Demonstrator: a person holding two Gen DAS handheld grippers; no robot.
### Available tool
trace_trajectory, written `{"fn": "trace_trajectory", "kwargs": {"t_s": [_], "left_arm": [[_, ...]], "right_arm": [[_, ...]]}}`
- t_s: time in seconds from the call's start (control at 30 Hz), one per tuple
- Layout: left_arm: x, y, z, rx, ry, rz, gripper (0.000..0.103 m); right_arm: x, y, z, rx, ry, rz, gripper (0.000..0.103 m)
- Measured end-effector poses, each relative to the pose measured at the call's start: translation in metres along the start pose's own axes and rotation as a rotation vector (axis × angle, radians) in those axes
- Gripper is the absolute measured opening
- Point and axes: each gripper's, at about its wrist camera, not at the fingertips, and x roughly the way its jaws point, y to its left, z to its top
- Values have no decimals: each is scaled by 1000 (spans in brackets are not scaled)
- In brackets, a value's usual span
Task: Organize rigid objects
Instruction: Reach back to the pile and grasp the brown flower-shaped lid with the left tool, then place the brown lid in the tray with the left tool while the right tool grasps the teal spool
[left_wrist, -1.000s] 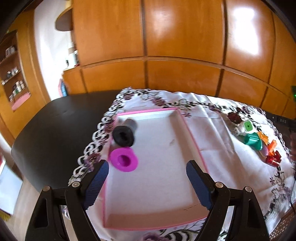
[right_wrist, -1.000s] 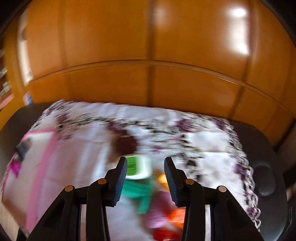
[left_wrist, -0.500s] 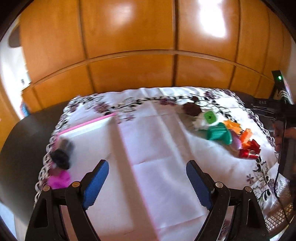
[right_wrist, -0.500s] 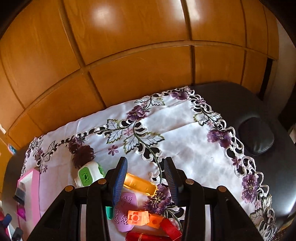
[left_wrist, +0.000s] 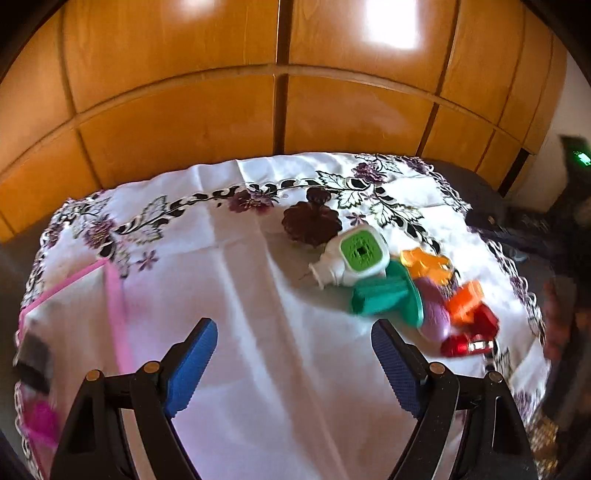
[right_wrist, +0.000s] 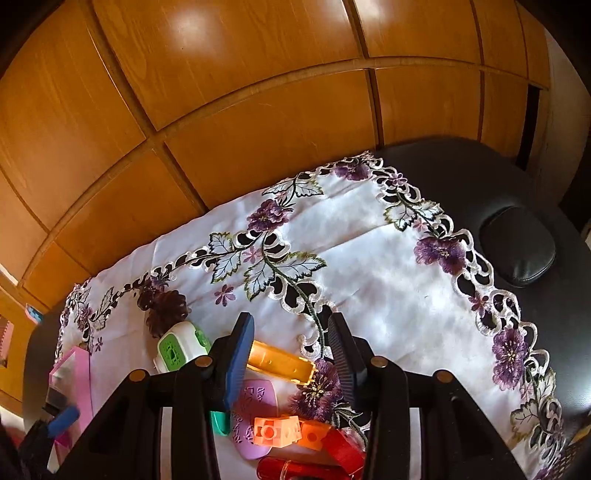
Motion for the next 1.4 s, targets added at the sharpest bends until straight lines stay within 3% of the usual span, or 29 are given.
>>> {"fn": "trace_trajectory", "kwargs": {"t_s": [0.17, 0.3, 0.53, 0.57, 0.6, 0.63, 0.7, 1.0, 1.17, 1.33, 1.37, 1.4], "left_arm": [[22, -7, 33, -7, -20, -1, 84], [43, -15, 56, 18, -28, 10, 76], [88, -27, 87, 57, -27, 54, 75], [97, -27, 90, 53, -21, 55, 62], [103, -26, 91, 47, -12, 51, 32], [110, -24, 92, 38, 8, 38, 25], [108, -19, 95, 21, -24, 21, 23], [70, 8, 49, -44, -31, -25, 23], [37, 21, 12, -62, -35, -25, 23], [11, 29, -19, -102, -40, -39, 23], [4, 30, -26, -103, -46, -44, 23], [0, 30, -31, -102, -50, -47, 23]], "right_arm": [[1, 4, 0, -11, 13, 25, 43], [2, 6, -1, -14, 22, 40, 43], [7, 6, -2, -13, 48, 60, 43], [8, 7, -2, -14, 50, 62, 43], [9, 7, -2, -17, 52, 59, 43], [9, 8, -2, -20, 54, 54, 43], [12, 8, -3, -24, 62, 46, 43], [16, 8, -4, -38, 71, 33, 43], [24, 22, -12, -100, 123, 113, 43], [31, 53, -27, -241, 182, 197, 43], [34, 63, -32, -288, 201, 213, 45], [37, 69, -37, -321, 217, 220, 54]]}}
